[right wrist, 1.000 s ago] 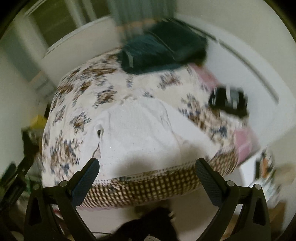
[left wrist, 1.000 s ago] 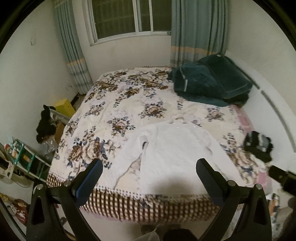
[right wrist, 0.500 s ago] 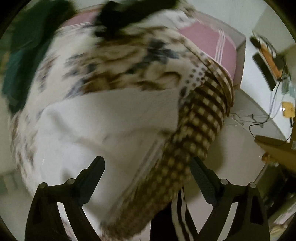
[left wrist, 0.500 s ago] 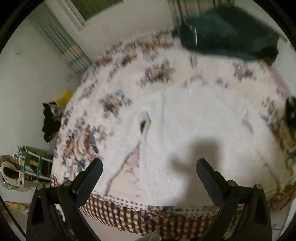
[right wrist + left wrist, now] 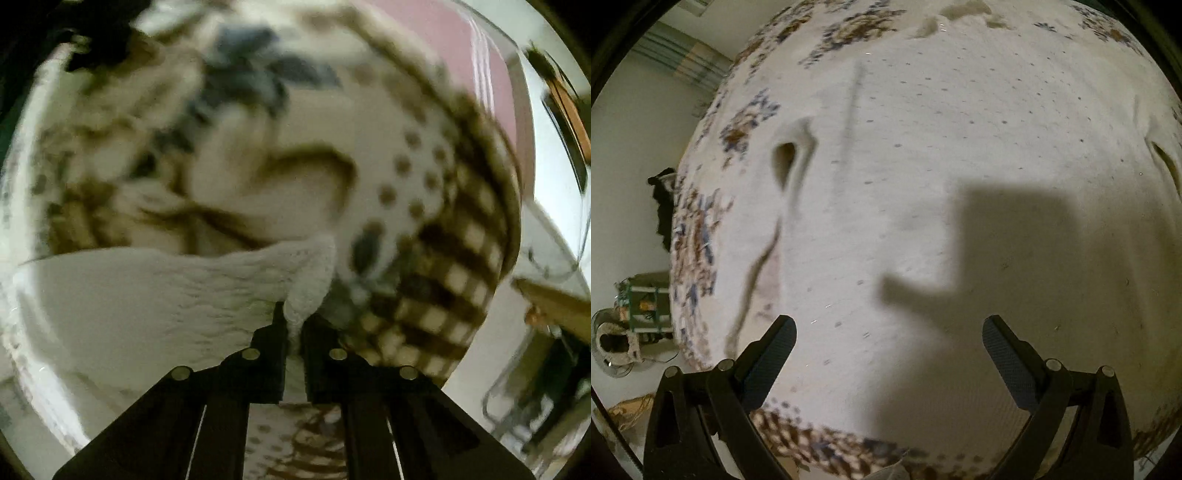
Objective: Fold small clothes
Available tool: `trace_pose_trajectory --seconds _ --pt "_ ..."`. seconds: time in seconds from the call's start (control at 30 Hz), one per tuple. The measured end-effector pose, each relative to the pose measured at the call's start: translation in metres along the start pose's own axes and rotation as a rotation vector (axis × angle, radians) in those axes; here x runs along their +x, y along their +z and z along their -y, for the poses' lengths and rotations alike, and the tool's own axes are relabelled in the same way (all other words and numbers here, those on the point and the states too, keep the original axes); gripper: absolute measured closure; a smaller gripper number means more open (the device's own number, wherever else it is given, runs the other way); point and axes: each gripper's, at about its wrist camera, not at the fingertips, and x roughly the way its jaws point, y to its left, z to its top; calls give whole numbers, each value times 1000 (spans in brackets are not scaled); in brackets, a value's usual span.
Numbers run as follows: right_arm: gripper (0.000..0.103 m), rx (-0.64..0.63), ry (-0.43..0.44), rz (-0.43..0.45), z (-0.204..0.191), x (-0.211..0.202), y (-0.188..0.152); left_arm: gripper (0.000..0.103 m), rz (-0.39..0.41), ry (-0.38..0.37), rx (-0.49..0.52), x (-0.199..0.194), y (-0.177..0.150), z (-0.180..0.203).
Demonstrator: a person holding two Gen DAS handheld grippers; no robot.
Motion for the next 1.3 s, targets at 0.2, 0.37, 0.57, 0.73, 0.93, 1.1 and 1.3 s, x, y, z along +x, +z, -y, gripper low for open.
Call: trace_pose_trajectory --seconds 0.2,0.37,0.57,0.73,0.93,1.1,1.3 --pt "96 -49 -10 173 15 -44 69 0 52 -65 24 4 15 16" --pt "77 -94 15 91 -1 -14 124 0 64 -112 17 18 23 29" --pt "41 212 182 75 46 19 101 0 27 -148 -15 49 14 37" --pt "38 488 463 25 64 79 67 0 11 -184 -79 75 8 40" --pt "85 586 552 170 35 97 58 0 46 -233 -180 90 11 35" --pt "91 417 540 257 -20 54 68 0 64 -249 -180 89 7 33" --pt "92 81 573 364 -142 -58 32 0 46 -337 -186 84 2 10"
